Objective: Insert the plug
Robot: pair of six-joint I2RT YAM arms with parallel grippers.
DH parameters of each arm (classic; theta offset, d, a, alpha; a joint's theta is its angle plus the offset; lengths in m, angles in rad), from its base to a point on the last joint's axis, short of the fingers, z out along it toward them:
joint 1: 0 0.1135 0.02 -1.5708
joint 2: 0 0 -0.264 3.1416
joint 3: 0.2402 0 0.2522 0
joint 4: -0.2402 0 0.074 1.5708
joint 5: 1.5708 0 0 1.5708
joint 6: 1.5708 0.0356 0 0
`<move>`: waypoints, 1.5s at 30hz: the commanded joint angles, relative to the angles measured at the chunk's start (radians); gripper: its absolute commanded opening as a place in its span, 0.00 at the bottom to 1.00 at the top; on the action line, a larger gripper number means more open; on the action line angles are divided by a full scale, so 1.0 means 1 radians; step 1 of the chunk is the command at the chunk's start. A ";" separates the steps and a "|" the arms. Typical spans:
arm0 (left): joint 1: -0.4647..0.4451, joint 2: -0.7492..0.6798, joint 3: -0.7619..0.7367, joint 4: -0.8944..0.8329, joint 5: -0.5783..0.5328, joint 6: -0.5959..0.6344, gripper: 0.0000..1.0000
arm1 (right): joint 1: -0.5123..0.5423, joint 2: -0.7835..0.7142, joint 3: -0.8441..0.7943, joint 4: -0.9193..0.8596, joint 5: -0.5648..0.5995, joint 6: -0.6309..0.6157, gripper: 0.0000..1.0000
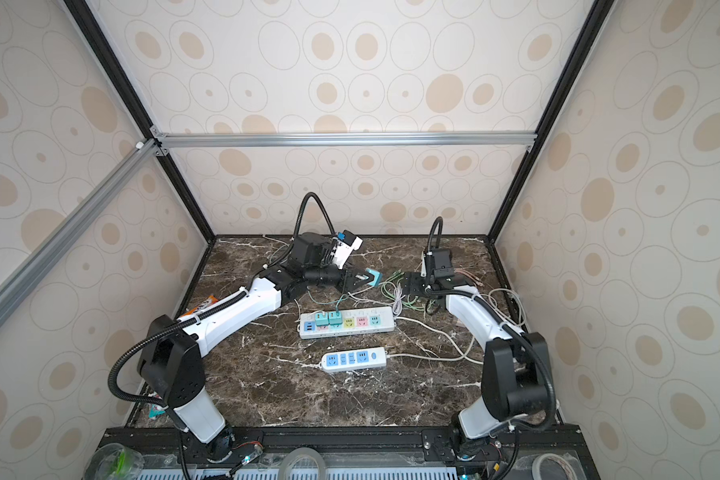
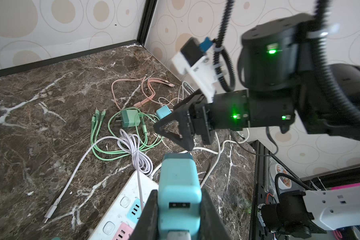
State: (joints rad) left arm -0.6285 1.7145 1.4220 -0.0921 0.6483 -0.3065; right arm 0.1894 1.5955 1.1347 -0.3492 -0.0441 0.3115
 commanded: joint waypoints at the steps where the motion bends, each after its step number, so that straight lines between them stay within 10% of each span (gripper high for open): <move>1: 0.005 -0.004 0.018 0.003 0.029 0.003 0.00 | 0.002 0.078 0.050 -0.087 -0.083 0.085 0.84; 23: 0.004 0.007 0.000 0.008 0.047 -0.009 0.00 | 0.025 0.376 0.200 -0.044 -0.190 0.085 0.42; 36: 0.005 -0.019 -0.027 0.029 0.055 -0.013 0.00 | 0.041 0.241 0.145 0.003 -0.111 0.085 0.00; 45: 0.056 -0.120 -0.029 0.102 0.033 -0.030 0.00 | 0.078 0.067 0.133 0.127 -0.117 0.134 0.00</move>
State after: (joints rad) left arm -0.5980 1.6760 1.3739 -0.0425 0.7231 -0.3473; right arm 0.2478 1.7027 1.2732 -0.2958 -0.1642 0.4156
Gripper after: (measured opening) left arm 0.258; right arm 0.153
